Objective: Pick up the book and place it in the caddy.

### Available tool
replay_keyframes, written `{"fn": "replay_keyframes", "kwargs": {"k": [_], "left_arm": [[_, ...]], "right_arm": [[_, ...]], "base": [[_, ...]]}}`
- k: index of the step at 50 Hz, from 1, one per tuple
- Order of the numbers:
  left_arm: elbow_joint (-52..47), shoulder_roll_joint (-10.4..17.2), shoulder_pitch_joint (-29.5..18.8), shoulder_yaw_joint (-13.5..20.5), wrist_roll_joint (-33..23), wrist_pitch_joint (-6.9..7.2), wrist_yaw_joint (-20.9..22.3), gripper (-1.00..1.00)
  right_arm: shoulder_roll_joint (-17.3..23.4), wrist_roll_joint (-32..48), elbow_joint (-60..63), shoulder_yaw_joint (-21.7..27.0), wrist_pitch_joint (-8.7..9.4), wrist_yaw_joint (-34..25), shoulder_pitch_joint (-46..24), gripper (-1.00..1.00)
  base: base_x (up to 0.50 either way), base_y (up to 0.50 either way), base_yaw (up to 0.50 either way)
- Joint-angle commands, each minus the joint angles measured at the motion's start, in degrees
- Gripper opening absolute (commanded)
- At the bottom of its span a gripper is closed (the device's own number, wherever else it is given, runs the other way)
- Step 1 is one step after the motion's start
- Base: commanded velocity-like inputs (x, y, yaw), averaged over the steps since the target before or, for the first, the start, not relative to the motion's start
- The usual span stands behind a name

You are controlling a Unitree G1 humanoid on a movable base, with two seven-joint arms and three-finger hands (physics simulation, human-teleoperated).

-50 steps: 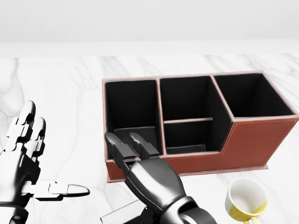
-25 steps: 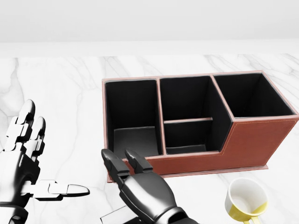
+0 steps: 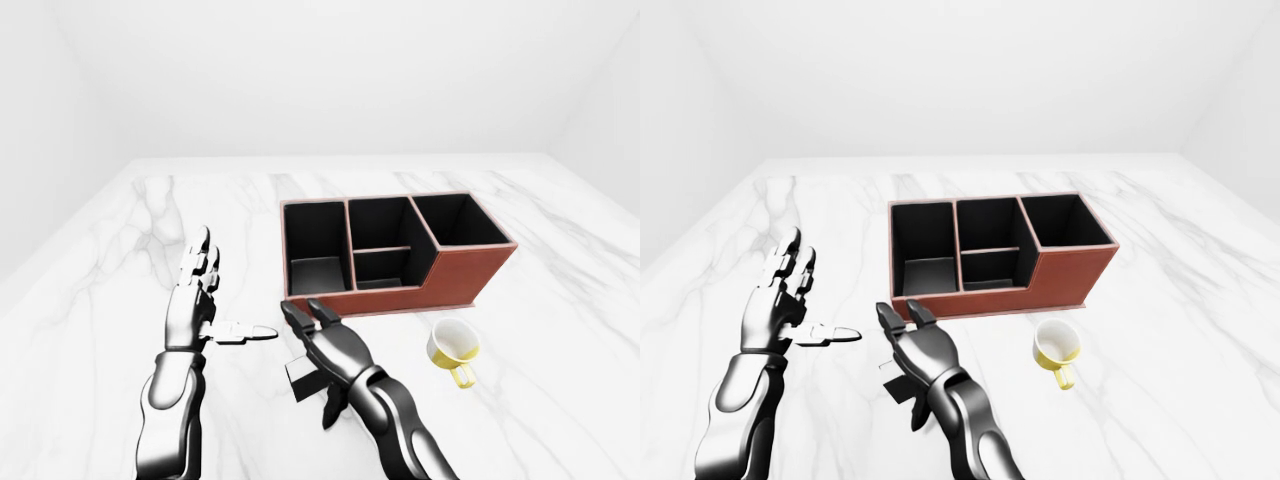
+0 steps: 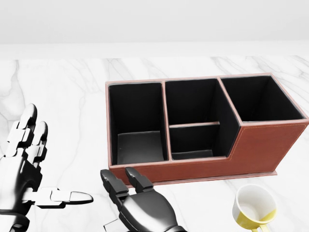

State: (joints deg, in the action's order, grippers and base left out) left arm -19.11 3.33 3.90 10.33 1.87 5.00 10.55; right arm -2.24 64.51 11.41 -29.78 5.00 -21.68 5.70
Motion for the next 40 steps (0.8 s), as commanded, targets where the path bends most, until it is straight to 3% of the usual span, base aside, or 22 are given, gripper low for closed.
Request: {"fn": "replay_keyframes", "kwargs": {"k": [1,18,40], "left_arm": [[0.0,-0.1,0.2,-0.2,0.0,0.00,0.0,1.00],[0.1,0.0,0.0,-0.2,0.1,0.00,0.0,1.00],[-0.5,-0.1,0.3,-0.3,-0.1,0.00,0.2,1.00]], "right_arm": [[0.5,3.9,0.7,-1.4,0.00,-1.2,0.7,1.00],[0.0,12.9,0.4,-1.4,0.00,-0.8,0.7,1.00],[0.3,13.3,-3.1,-1.8,0.00,1.0,1.5,1.00]], "base": [[0.00,0.00,0.00],[0.00,0.00,0.00],[0.00,0.00,0.00]]}}
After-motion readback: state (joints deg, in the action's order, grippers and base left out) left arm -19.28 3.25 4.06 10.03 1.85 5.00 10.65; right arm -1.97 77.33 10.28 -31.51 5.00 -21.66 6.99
